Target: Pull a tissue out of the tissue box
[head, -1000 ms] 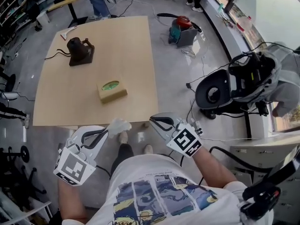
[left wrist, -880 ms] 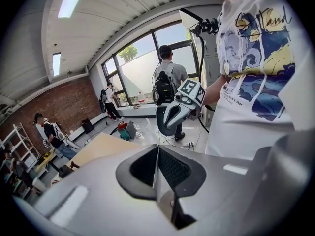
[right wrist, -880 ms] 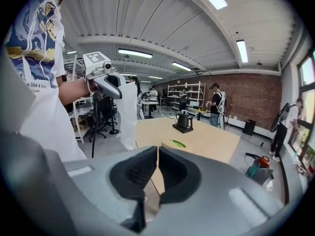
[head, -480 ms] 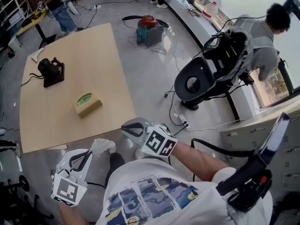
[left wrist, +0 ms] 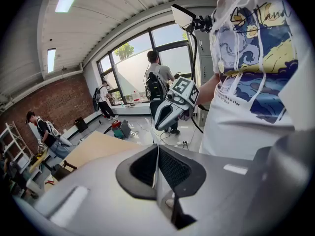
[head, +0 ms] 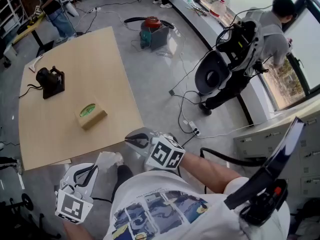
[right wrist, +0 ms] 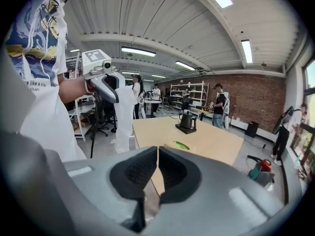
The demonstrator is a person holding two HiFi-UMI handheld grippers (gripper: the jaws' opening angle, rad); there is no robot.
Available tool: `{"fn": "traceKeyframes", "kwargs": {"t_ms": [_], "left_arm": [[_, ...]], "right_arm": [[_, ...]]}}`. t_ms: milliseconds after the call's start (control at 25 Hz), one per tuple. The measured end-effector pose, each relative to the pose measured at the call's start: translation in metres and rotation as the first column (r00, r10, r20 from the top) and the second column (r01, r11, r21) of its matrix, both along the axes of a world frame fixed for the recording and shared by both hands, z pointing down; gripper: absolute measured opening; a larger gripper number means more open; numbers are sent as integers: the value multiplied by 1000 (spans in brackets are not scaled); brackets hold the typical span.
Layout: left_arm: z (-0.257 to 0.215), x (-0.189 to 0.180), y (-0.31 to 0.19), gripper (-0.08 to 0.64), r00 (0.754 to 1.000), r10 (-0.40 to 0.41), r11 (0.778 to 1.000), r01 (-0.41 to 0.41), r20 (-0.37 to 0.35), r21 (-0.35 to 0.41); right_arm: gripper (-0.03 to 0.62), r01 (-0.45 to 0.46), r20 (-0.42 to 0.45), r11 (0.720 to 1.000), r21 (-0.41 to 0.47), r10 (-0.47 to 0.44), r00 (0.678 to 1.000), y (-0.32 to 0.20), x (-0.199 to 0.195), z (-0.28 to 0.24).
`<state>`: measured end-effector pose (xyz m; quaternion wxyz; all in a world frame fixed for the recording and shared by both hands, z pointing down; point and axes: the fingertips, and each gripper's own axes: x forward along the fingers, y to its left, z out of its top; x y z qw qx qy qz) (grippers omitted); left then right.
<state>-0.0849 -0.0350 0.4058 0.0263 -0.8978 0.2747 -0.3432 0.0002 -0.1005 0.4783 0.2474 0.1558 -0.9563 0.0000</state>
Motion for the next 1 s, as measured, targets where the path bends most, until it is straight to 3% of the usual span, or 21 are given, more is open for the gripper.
{"fn": "traceKeyframes", "kwargs": {"t_ms": [1000], "left_arm": [[3,-48,-77,8,991,130,992,-130,39,-3]], "right_arm": [[11,-100,-24,995,16,100,995,-65,-41,1]]}}
